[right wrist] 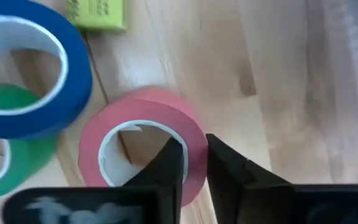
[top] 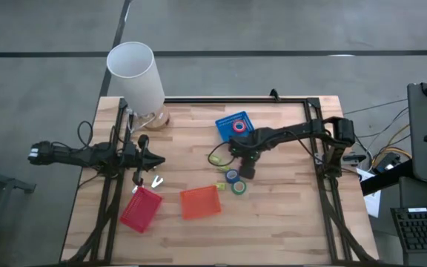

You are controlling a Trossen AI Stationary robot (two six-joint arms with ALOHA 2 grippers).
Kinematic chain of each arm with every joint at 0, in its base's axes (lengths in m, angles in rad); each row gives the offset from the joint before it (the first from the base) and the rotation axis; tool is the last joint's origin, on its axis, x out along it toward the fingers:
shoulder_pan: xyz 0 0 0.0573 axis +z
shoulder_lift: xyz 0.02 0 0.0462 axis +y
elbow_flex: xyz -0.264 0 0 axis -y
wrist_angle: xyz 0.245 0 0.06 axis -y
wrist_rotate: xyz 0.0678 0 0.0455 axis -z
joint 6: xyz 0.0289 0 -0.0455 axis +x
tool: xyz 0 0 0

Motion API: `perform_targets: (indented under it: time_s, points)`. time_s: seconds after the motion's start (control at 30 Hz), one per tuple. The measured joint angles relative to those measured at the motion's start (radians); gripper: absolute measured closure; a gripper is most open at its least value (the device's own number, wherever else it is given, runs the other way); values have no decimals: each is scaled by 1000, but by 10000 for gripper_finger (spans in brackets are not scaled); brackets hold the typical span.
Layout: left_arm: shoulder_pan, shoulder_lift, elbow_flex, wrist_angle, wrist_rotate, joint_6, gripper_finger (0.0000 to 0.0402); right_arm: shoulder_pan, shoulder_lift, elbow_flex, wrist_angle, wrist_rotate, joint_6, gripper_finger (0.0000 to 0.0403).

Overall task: Pick and place Stapler, Stapler remover, tape
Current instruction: Put the pink tape into the blue bin

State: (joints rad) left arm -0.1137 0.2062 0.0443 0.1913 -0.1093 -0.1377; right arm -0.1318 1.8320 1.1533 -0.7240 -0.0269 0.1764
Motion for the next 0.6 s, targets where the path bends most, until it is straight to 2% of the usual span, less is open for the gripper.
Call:
perform_targets:
  time_s: [0.07,0.27,0.6]
  points:
    - [0,0,0,0,0,0,378,0,0,17,-6,0,-11,371]
    - [0,0,0,0,0,0,378,-6,-9,104,-70,2,-36,365]
    - [0,0,0,0,0,0,378,-111,-13,302,-149,119,-146,359]
